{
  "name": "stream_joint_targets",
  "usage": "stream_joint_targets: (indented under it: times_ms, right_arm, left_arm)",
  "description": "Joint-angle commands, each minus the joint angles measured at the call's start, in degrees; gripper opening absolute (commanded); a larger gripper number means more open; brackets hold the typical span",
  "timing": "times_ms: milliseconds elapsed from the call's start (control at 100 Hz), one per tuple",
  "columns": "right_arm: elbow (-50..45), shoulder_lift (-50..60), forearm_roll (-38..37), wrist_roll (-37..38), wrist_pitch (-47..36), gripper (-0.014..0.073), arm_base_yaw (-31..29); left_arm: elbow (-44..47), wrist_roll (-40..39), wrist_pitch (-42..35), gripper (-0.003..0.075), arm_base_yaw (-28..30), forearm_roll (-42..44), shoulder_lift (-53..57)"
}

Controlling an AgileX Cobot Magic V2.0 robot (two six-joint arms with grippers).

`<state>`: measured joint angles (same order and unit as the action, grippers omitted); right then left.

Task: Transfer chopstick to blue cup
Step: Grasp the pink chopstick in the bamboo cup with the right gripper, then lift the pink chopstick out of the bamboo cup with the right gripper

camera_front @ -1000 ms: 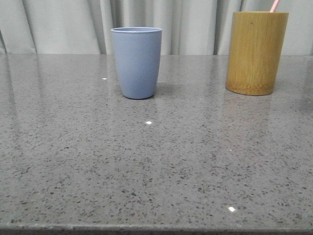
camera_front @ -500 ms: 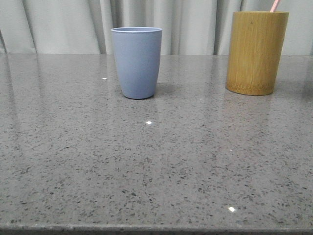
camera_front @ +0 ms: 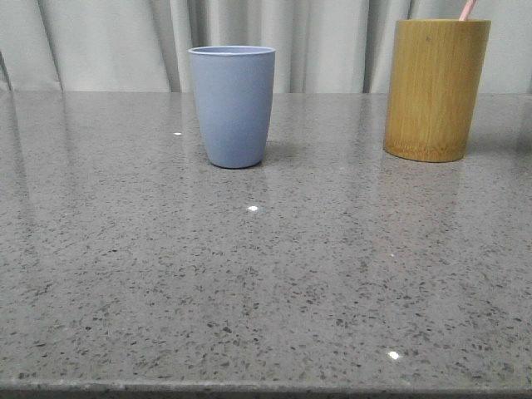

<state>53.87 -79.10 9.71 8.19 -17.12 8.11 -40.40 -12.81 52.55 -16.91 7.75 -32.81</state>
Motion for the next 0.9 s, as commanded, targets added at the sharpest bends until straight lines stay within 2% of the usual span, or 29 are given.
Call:
stream_joint_targets:
  times_ms: [0,220,640,890]
  right_arm:
    - [3.08,0.6,-0.1,-0.27,-3.04,0.0528,-1.04]
    - [3.53,-0.23,-0.1,-0.27,-2.53,0.0528,-3.63]
    - [4.04,-2.52,-0.1,-0.15,-4.71,0.0528,-3.63]
    - [5.2,-4.12,-0.1,3.8,-3.85,0.0528,-3.45]
  left_arm:
    - [-1.38,-0.55,-3.91,0.0515,0.27,0.51,-0.22]
    - [-1.38,-0.55,-3.91,0.0515,0.27,0.51,-0.22]
    - [-1.38,-0.55,-3.91,0.0515,0.27,0.51,-0.22]
    - [-1.38,-0.55,-3.91,0.0515,0.27,0.51,-0.22]
